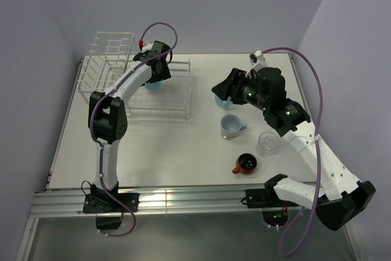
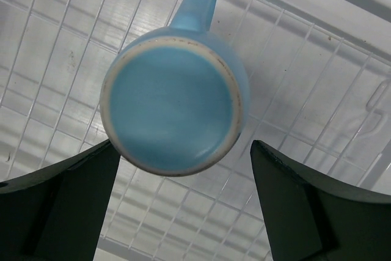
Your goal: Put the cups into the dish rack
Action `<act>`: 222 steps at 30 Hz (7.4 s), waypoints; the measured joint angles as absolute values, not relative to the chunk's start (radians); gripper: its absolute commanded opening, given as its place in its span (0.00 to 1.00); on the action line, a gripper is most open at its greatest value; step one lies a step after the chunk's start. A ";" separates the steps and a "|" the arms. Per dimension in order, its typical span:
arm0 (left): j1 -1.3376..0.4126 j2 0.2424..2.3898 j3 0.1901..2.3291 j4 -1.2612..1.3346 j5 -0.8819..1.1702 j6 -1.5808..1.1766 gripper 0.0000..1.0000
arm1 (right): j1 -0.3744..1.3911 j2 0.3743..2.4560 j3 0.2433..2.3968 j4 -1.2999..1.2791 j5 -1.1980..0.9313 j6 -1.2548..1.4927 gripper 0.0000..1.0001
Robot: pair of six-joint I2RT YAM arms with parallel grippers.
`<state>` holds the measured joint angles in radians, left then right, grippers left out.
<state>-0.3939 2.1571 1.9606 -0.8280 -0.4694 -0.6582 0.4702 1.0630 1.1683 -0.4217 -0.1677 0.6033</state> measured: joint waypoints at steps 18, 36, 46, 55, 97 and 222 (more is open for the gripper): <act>-0.463 2.011 1.737 -0.775 -0.517 -0.717 0.93 | 0.470 1.055 1.157 -0.469 -0.069 0.567 0.68; -0.605 1.724 1.634 -0.727 -0.465 -0.718 0.92 | 0.470 1.410 1.343 -0.570 0.208 0.464 0.61; -0.622 1.417 1.562 -0.690 -0.359 -0.693 0.93 | 0.470 1.707 1.462 -0.598 0.257 0.427 0.57; -0.623 1.328 1.496 -0.685 -0.339 -0.669 0.93 | 0.470 1.888 1.625 -0.619 0.273 0.410 0.55; -0.388 1.312 1.230 -0.257 0.246 -0.749 0.97 | 0.464 1.244 1.527 -0.665 -0.023 0.427 0.00; -0.528 1.743 1.973 -0.704 -0.045 -0.496 0.00 | 0.264 0.797 1.036 -0.450 -0.118 0.646 0.64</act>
